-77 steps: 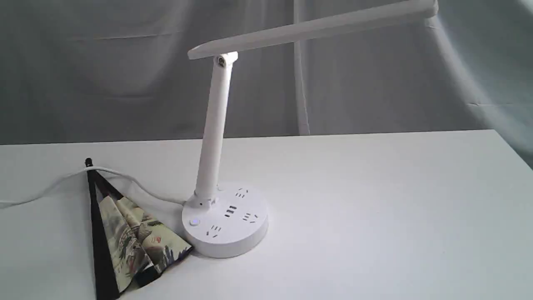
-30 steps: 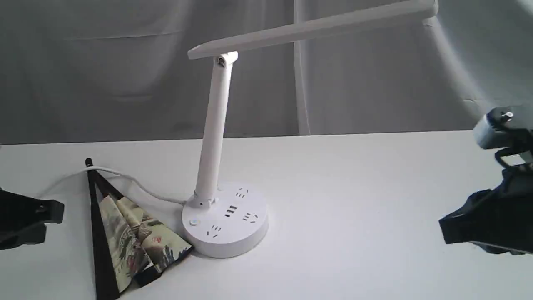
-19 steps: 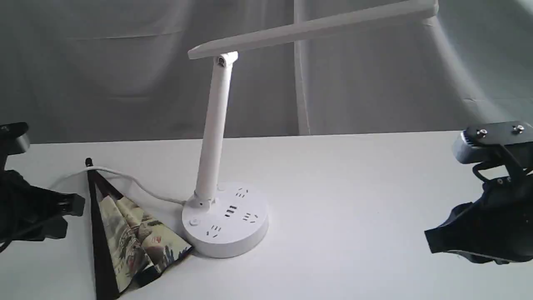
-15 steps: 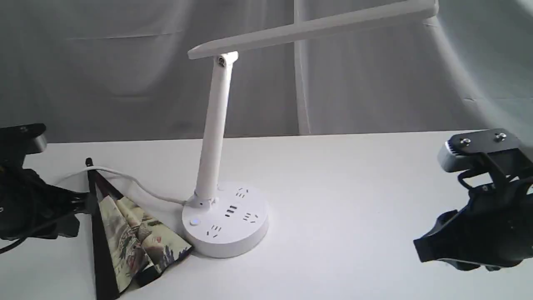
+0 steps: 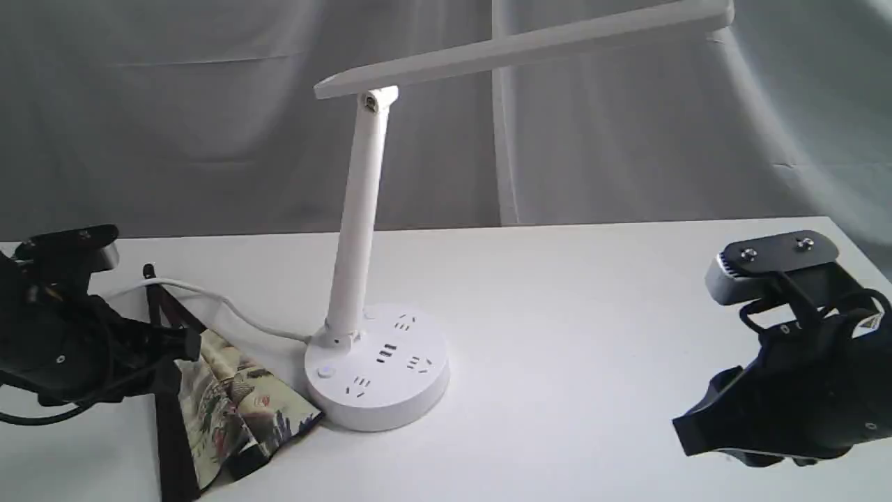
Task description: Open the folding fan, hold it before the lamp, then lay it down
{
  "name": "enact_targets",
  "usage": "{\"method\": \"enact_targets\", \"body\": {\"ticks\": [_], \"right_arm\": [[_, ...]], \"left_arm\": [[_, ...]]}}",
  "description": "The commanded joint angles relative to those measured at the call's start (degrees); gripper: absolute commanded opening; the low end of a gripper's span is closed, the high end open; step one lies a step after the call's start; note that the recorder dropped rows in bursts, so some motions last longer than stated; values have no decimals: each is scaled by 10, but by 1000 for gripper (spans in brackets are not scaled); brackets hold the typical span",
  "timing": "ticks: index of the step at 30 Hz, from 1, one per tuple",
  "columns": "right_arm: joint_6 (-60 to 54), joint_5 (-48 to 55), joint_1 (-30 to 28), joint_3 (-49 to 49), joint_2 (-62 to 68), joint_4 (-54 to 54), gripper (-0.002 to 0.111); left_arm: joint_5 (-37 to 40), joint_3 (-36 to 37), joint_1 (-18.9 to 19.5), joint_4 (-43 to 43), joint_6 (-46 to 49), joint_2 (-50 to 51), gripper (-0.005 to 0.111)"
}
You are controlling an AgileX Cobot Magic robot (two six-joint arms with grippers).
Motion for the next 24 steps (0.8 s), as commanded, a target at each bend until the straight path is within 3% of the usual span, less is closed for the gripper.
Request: {"method": "enact_targets", "body": {"ticks": [1, 6, 19, 24], "right_arm": [[-4, -6, 2, -4, 0, 3, 33], [-4, -6, 2, -4, 0, 3, 33], [-5, -11, 2, -4, 0, 5, 33], [-5, -12, 2, -4, 0, 5, 33]], "left_arm": [[-49, -6, -3, -40, 2, 19, 60], [-80, -15, -5, -111, 5, 38, 59], [24, -143, -16, -85, -11, 115, 56], [38, -158, -43, -12, -26, 135, 56]]}}
